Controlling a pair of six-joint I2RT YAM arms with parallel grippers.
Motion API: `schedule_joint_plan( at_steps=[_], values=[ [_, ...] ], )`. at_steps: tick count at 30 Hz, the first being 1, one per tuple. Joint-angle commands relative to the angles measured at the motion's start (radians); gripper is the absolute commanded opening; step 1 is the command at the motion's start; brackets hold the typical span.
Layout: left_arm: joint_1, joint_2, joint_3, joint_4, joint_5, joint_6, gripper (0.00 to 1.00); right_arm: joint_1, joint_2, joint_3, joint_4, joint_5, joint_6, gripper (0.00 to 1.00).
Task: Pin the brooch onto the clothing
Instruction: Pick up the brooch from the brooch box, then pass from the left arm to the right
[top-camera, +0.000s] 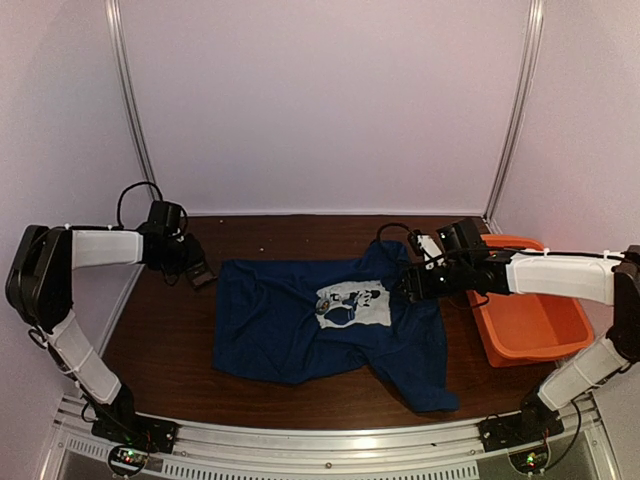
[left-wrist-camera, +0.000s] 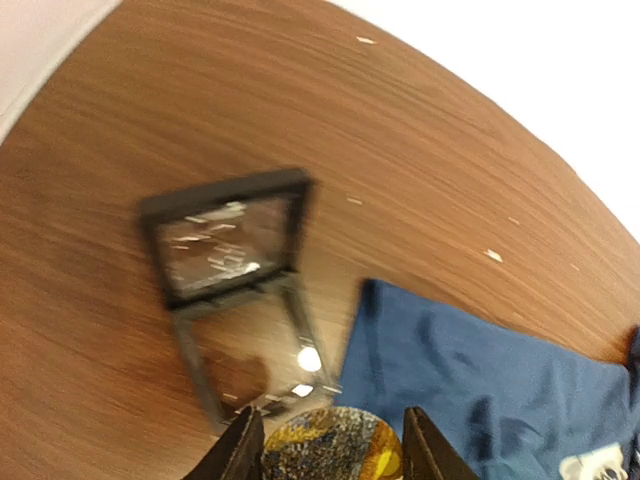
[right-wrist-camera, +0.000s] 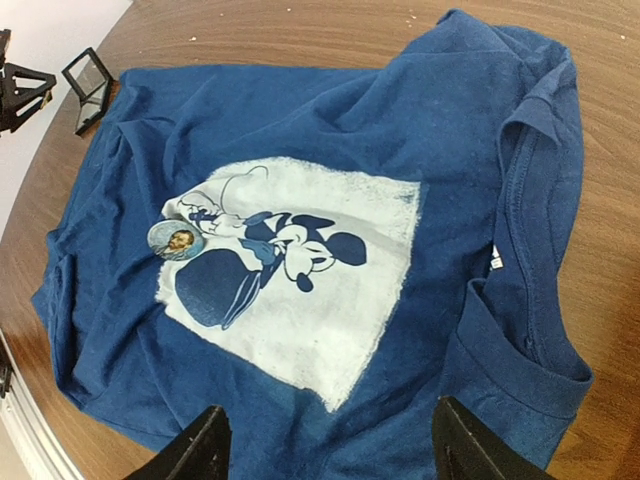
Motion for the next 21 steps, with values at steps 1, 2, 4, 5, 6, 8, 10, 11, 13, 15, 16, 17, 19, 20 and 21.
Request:
schedule_joint_plan(
  at_steps=[1,2,4,5,6,8,10,11,13,15,16,17,19,20,21],
  values=[
    [-0.092,-0.052,-0.015,0.077,0.144,0.017,0.45,0.028,-0.037,0.03,0.056,-0.072,-0.067,0.71],
    [-0.119,-0.053,-0.015,0.105,0.172,0.016,0.44,0.035,-0.043,0.03,0.069,-0.087,-0.081,0.71],
    [-0.175,-0.051,-0.008,0.129,0.227,0.013,0.44,0.051,-0.064,0.026,0.097,-0.104,-0.115,0.72],
    [-0.204,-0.05,-0.009,0.166,0.254,0.008,0.44,0.06,-0.079,0.019,0.116,-0.109,-0.136,0.72],
    [-0.228,-0.049,-0.012,0.193,0.288,-0.001,0.44,0.067,-0.097,0.008,0.134,-0.117,-0.159,0.73],
    [-0.275,-0.046,-0.021,0.256,0.351,-0.016,0.44,0.078,-0.137,-0.018,0.173,-0.128,-0.214,0.74],
    [-0.327,-0.04,-0.021,0.3,0.41,-0.02,0.44,0.084,-0.18,-0.048,0.201,-0.136,-0.29,0.74],
    [-0.351,-0.041,-0.018,0.313,0.433,-0.021,0.44,0.087,-0.206,-0.073,0.247,-0.139,-0.337,0.74],
    [-0.395,-0.04,-0.019,0.348,0.477,-0.023,0.44,0.094,-0.265,-0.128,0.322,-0.148,-0.425,0.74],
    [-0.435,-0.04,-0.023,0.398,0.531,-0.04,0.44,0.097,-0.312,-0.184,0.388,-0.167,-0.486,0.75],
    [-0.451,-0.038,-0.027,0.426,0.562,-0.054,0.44,0.098,-0.333,-0.203,0.416,-0.176,-0.511,0.76],
    [-0.465,-0.038,-0.032,0.46,0.592,-0.072,0.44,0.099,-0.34,-0.219,0.444,-0.188,-0.525,0.76],
    [-0.495,-0.038,-0.043,0.54,0.651,-0.104,0.44,0.106,-0.34,-0.231,0.466,-0.208,-0.561,0.76],
    [-0.51,-0.037,-0.046,0.573,0.674,-0.124,0.44,0.115,-0.335,-0.23,0.462,-0.216,-0.582,0.76],
    [-0.526,-0.034,-0.044,0.609,0.701,-0.133,0.44,0.124,-0.327,-0.227,0.457,-0.221,-0.603,0.76]
  ],
)
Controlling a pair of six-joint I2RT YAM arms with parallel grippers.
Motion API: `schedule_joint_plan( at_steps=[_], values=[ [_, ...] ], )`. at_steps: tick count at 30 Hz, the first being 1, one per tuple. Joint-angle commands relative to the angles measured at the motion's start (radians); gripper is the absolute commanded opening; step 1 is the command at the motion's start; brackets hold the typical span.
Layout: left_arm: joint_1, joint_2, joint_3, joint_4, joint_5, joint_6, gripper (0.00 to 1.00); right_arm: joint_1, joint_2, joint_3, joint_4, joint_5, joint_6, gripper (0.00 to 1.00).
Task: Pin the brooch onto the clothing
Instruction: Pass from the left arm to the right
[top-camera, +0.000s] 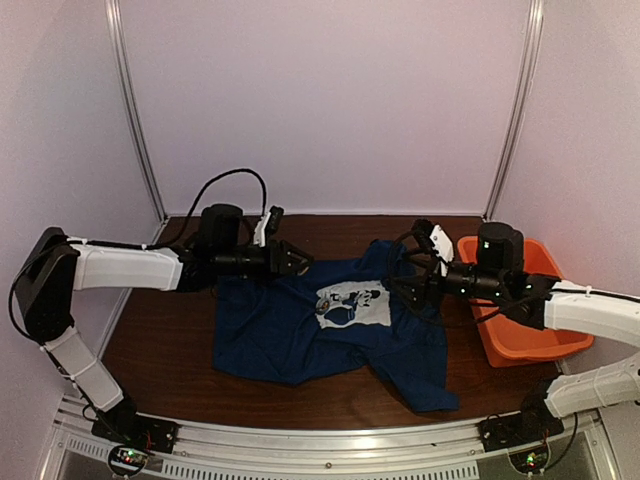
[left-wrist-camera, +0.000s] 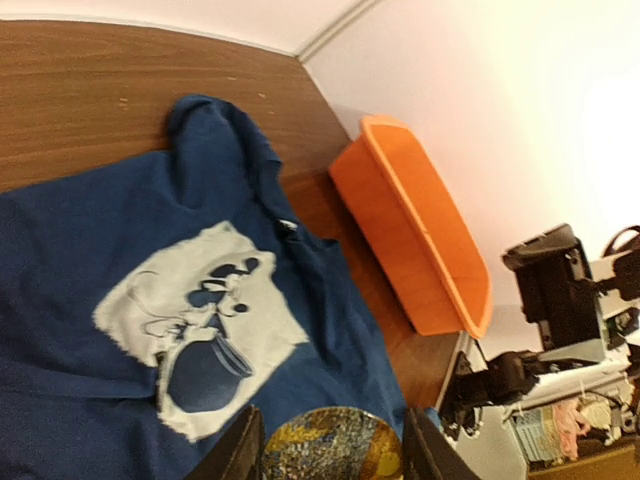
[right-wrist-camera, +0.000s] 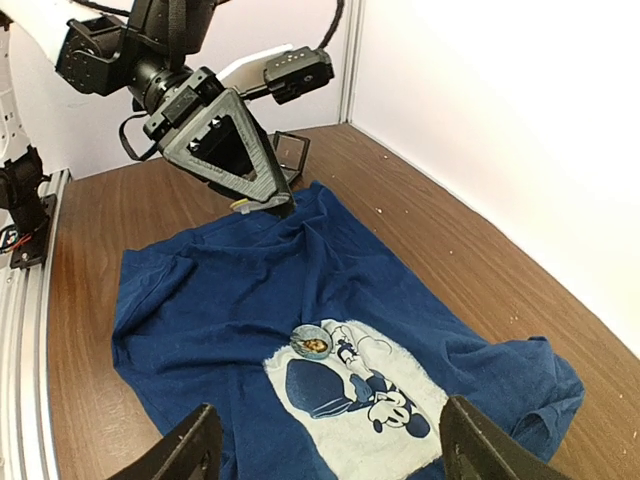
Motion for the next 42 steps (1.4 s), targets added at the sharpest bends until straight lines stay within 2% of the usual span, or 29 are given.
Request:
schedule_joint_plan(
  at_steps=[1,6,13,17,24,42],
  values=[
    [-0.057,0.002,-0.011,0.207,0.168,-0.071,0.44,0.034,0.016,-0.012,0.069,-0.054,-0.156,0.76],
    [-0.128,0.029,-0.004,0.301,0.258,-0.118,0.44,0.093,0.052,0.018,0.071,-0.109,-0.297,0.75],
    [-0.184,0.054,-0.013,0.379,0.339,-0.155,0.44,0.138,0.081,0.088,-0.021,-0.225,-0.453,0.65],
    [-0.2,0.069,-0.02,0.438,0.374,-0.188,0.44,0.149,0.098,0.098,-0.027,-0.288,-0.48,0.55],
    [-0.236,0.089,-0.001,0.499,0.421,-0.218,0.43,0.168,0.14,0.132,-0.037,-0.328,-0.517,0.48],
    [-0.262,0.096,0.004,0.507,0.461,-0.214,0.39,0.179,0.095,0.131,-0.04,-0.29,-0.571,0.45]
  ],
)
